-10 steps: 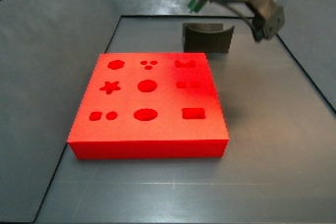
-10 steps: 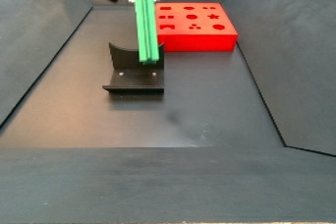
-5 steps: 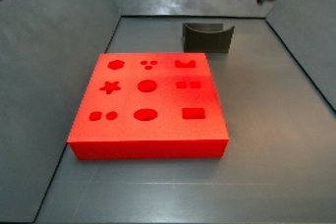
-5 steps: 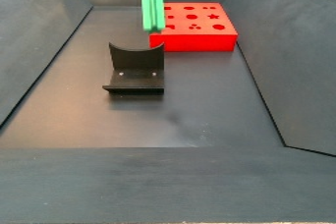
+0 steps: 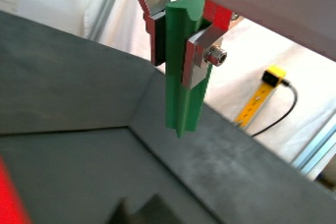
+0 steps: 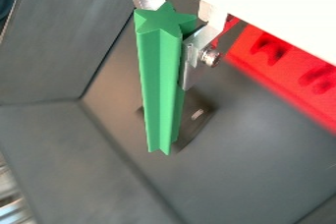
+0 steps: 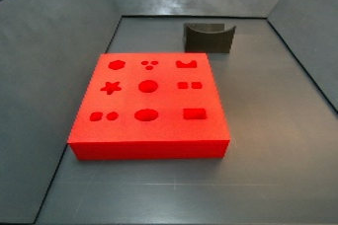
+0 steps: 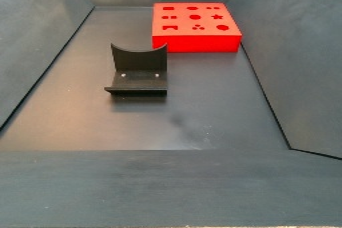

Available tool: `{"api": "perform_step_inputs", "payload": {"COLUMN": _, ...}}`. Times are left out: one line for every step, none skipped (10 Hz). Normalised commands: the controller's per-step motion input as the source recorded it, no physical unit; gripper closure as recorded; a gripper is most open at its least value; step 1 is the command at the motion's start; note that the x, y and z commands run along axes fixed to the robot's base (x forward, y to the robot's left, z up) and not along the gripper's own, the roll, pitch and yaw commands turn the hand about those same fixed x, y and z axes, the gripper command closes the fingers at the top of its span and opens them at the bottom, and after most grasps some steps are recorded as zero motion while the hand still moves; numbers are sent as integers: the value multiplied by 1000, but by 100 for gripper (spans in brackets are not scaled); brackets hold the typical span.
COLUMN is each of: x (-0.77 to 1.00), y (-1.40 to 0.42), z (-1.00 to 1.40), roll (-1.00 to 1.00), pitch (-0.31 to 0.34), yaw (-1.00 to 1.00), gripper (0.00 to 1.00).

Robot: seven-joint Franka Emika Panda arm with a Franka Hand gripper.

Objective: Pick up the star object. Move up. Place the star object on the fixture. Regrasp the star object. Move to above the board. Insert the star object.
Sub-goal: Move to above the board.

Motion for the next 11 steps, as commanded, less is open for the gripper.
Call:
{"api": "perform_step_inputs", "payload": {"x": -433, "y": -1000, "z": 470, "roll": -1000, "pitch": -18, "yaw": -107, "gripper": 100}}
{"api": "perform_step_inputs", "payload": {"x": -440, "y": -1000, "z": 481, "roll": -1000, "pitch": -12, "yaw": -109, "gripper": 100}}
{"api": "perform_step_inputs", "payload": {"x": -447, "y": -1000, "z": 483, "roll": -1000, "pitch": -6, "yaw": -107, "gripper": 100}}
{"api": "perform_step_inputs", "payload": {"x": -465, "y": -1000, "z": 489, "roll": -1000, "pitch": -1, "yaw": -107, "gripper": 100}}
{"api": "perform_step_inputs", "payload": {"x": -353, "y": -685, "z": 339, "roll": -1000, "pitch": 3, "yaw": -106, "gripper": 100}}
{"api": "perform_step_inputs", "payload": {"x": -233, "y": -412, "z": 207, "roll": -1000, "pitch": 4, "yaw": -100, "gripper": 100}}
{"api": "perform_step_inputs", "payload": {"x": -175, "y": -268, "z": 138, "roll": -1000, "pitch": 4, "yaw": -100, "gripper": 100}}
{"api": "perform_step_inputs", "payload": {"x": -112, "y": -112, "z": 66, "roll": -1000, "pitch": -2, "yaw": -88, "gripper": 100}}
{"api": "perform_step_inputs", "payload": {"x": -85, "y": -49, "z": 41, "roll": -802, "pitch": -8, "yaw": -62, "gripper": 100}}
{"api": "perform_step_inputs", "payload": {"x": -65, "y": -13, "z": 17, "roll": -589, "pitch": -17, "yaw": -38, "gripper": 100}}
{"api": "perform_step_inputs", "payload": {"x": -51, "y": -4, "z": 12, "roll": -404, "pitch": -24, "yaw": -28, "gripper": 100}}
